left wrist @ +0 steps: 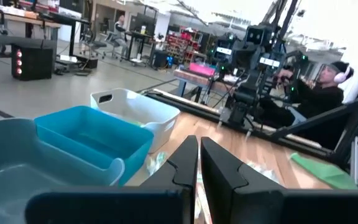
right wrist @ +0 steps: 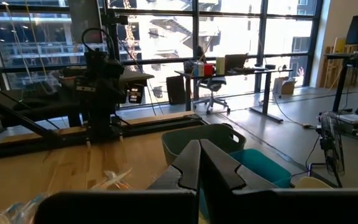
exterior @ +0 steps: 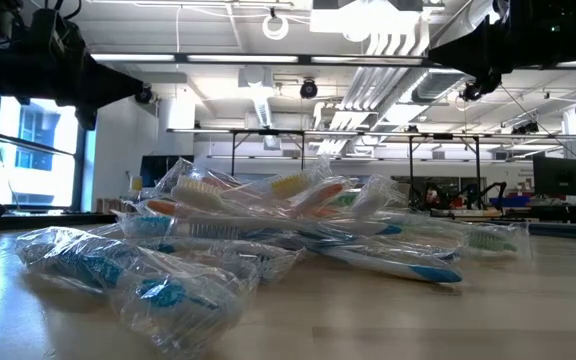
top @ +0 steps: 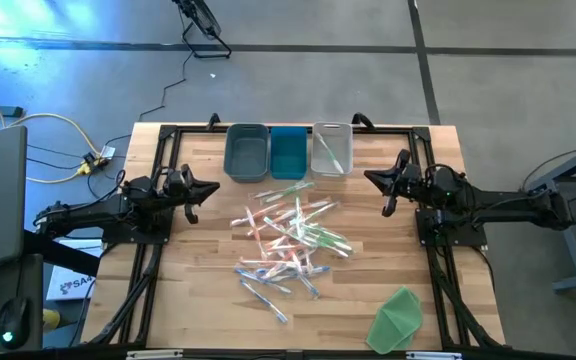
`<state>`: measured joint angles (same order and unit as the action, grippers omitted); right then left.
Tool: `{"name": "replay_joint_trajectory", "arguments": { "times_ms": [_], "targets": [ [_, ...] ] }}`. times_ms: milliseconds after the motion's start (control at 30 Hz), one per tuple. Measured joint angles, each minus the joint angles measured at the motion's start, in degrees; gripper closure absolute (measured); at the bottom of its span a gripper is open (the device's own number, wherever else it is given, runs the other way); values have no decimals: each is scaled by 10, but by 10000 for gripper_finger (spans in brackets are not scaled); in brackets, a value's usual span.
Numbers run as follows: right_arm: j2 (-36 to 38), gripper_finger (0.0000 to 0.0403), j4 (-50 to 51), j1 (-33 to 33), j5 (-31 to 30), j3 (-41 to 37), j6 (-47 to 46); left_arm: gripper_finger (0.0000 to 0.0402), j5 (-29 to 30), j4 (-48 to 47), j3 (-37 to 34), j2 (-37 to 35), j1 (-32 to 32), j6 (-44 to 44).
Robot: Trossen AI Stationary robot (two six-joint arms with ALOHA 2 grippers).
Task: Pick & Place Toothbrushes
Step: Put the orange toothbrush into the dark blue bin
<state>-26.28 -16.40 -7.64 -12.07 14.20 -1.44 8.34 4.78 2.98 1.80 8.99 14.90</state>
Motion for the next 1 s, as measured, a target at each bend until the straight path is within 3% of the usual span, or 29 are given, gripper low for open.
{"name": "replay_joint_trajectory", "arguments": {
  "times_ms": [333, 733, 1000],
  "targets": [
    [0, 401, 0, 0, 0, 0, -2, 382, -11, 26, 0, 50, 0, 21],
    [0, 401, -1, 0, 0, 0, -3, 382, -25, 133, 1, 213, -10, 12],
    [0, 401, -16, 0, 0, 0, -5, 382, 9, 109, 93, 321, -66, -81]
  ]
}}
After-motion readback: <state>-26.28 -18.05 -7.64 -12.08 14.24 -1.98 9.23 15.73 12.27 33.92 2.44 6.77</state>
